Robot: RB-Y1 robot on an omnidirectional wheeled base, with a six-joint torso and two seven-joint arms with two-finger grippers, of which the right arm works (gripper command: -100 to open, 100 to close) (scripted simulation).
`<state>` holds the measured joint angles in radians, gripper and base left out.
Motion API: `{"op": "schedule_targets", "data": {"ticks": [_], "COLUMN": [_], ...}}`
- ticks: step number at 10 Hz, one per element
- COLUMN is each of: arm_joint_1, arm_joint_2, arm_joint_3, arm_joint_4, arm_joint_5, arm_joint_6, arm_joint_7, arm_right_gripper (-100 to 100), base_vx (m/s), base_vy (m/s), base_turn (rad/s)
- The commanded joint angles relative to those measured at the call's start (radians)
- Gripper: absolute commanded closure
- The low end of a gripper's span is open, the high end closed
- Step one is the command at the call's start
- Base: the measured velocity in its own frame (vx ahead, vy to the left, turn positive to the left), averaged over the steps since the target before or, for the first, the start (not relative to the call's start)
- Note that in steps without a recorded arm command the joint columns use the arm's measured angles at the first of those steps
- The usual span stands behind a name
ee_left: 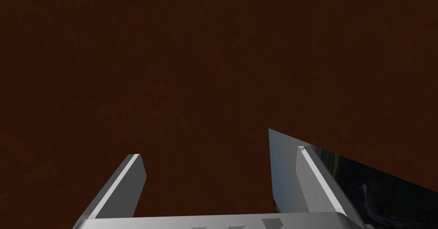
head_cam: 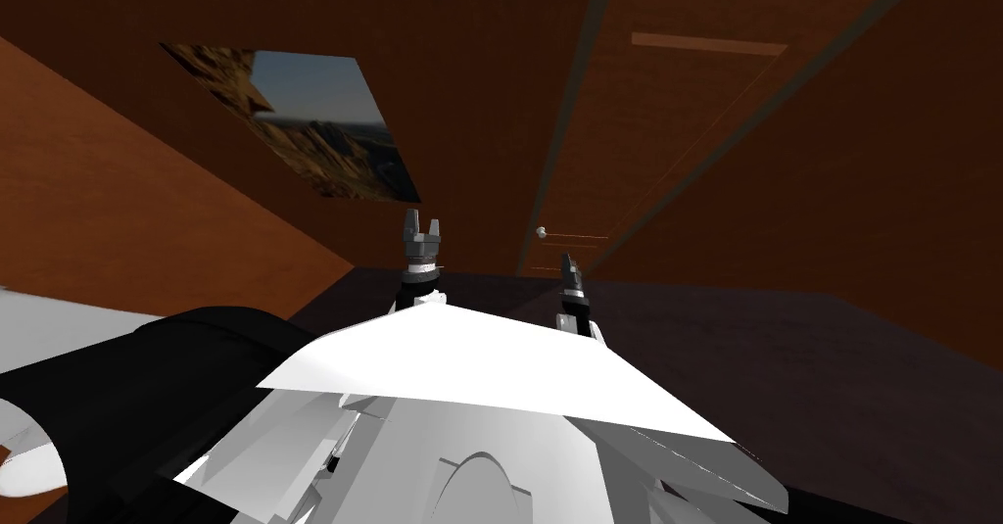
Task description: Pull the door open
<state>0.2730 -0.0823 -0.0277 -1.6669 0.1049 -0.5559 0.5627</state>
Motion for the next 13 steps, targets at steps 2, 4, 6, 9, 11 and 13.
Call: {"op": "schedule_targets", "data": {"ticks": [2,4,6,9,11,13], "arm_joint_1": [-0.023,-0.047,-0.058,-0.093,-0.105,-0.127], "arm_joint_2": [-0.001,-0.003,-0.004,-0.005,-0.005,-0.005], "arm_joint_3": [-0.009,-0.018,-0.023,-0.036,-0.041,-0.049], "arm_joint_4": [0.084,0.144,0.184,0.283,0.315,0.380], "arm_joint_5": [0.027,0.048,0.059,0.090,0.100,0.120], "arm_joint_6": [-0.029,-0.047,-0.057,-0.084,-0.093,-0.111], "arm_joint_7": [0.065,0.115,0.140,0.214,0.238,0.286], "arm_right_gripper": [-100,-100,-100,-100,-100,-100], "base_vx": [0.076,0.108,0.065,0.089,0.086,0.065], "base_vy": [-0.012,-0.018,-0.005,-0.007,-0.021,-0.012], "base_turn": [0.004,0.003,0.001,0.003,0.003,0.002]}}
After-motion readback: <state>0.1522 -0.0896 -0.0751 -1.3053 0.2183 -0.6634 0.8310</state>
